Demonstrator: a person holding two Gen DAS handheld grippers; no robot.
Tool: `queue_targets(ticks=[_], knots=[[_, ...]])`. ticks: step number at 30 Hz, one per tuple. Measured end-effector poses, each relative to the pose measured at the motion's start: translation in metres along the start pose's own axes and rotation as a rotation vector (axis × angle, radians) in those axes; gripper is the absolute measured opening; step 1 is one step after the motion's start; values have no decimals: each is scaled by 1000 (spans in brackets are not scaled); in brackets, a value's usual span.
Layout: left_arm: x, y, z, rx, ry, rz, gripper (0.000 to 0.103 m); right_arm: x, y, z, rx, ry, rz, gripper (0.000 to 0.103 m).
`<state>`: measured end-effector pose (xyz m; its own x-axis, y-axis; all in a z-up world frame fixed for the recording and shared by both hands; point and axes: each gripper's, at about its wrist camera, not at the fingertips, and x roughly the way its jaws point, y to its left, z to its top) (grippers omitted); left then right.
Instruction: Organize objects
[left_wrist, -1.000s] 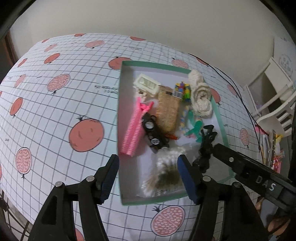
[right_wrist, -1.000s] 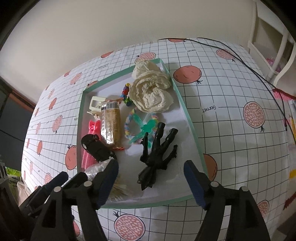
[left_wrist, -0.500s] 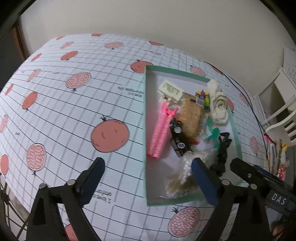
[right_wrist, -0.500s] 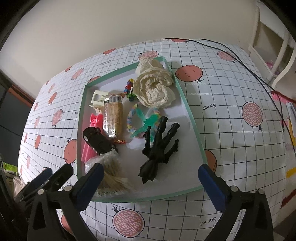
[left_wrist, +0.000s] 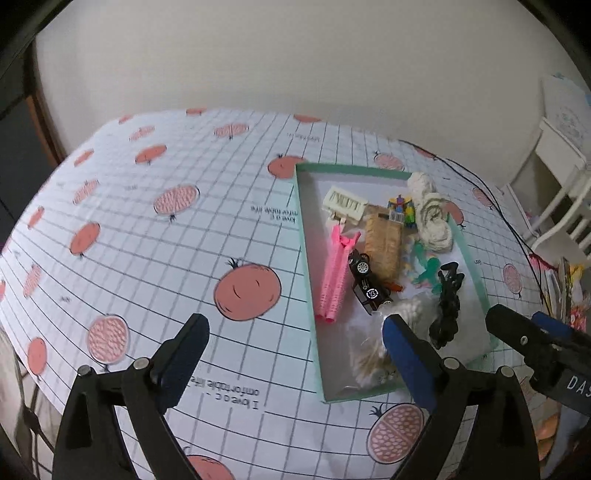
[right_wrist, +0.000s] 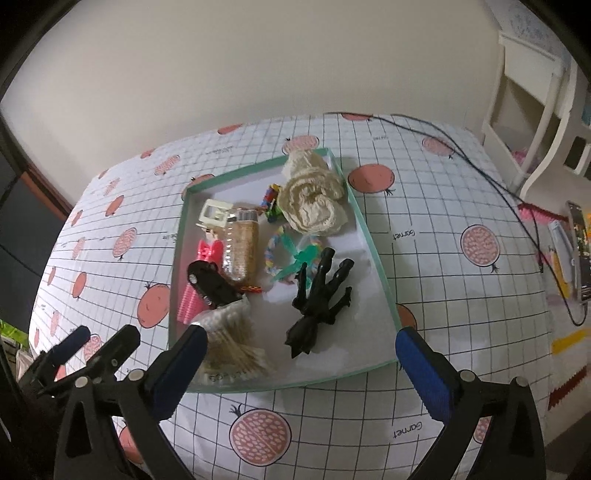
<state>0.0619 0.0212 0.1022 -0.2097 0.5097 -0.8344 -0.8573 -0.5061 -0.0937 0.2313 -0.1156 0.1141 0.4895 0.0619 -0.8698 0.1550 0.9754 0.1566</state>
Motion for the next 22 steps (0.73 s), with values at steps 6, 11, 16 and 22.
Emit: queue_targets(ticks=[6,11,16,22], knots=[[-22,11,-7,-2,-56,11,95,-14,11,-24,-42,-33,-19,103],[-36,11,-22,34,-82,14,95,-13,14,-53,-60,-17,-42,103],[-39,8,-46,59,-74,4,95,-14,13,-81,-79,-10,-59,103],[-37,-1,-71,131,-62,48,95,-10,11,-103,-121,20,-88,103]])
